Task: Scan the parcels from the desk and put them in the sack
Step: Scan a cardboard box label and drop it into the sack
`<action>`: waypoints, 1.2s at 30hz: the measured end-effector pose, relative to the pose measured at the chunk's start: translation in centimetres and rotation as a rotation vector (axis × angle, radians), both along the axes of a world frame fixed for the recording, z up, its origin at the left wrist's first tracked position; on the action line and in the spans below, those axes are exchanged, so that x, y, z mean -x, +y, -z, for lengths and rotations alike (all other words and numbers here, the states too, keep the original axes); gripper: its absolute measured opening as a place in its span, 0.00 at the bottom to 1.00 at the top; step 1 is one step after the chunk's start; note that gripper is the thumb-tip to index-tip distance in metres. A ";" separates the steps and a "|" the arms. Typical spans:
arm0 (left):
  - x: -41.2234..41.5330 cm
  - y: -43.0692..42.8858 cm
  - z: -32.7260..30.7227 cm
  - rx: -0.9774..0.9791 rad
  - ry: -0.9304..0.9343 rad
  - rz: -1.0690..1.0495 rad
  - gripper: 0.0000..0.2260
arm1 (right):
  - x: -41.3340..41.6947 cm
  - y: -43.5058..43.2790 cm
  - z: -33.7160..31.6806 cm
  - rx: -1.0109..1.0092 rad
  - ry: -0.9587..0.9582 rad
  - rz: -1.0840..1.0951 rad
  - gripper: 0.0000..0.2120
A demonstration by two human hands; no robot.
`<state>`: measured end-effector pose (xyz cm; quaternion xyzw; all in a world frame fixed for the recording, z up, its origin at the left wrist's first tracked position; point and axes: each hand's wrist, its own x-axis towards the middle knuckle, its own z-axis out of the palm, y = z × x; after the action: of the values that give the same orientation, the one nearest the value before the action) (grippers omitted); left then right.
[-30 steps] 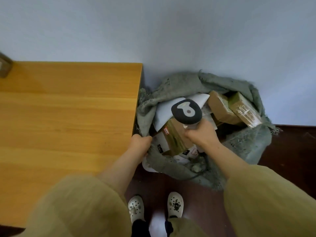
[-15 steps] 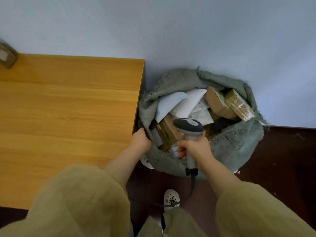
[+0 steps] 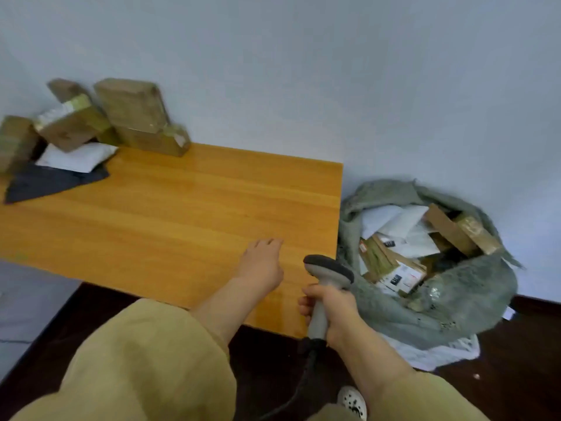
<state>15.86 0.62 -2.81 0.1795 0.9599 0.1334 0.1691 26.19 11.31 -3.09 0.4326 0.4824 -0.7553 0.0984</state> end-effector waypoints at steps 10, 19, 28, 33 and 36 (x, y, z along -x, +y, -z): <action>4.2 -20.8 -7.3 0.120 0.221 -0.208 0.27 | 9.0 -15.5 -8.8 -0.042 0.231 -0.175 0.02; 14.5 -31.1 -9.3 0.146 0.265 -0.382 0.28 | 22.3 -23.3 -10.1 0.038 0.366 -0.264 0.03; 28.5 -38.5 -10.6 0.084 0.268 -0.477 0.23 | 37.1 -29.1 -10.1 0.130 0.360 -0.309 0.05; 35.3 -43.3 -9.4 0.119 0.262 -0.491 0.11 | 42.7 -31.5 -9.2 0.133 0.334 -0.302 0.05; 40.4 -46.1 -8.6 0.103 0.247 -0.483 0.09 | 46.4 -33.5 -8.3 0.114 0.317 -0.268 0.05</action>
<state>-24.56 -45.48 5.80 -0.0488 0.9938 0.0978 0.0229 -20.17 -22.19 5.26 0.2342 0.5014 -0.8202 0.1450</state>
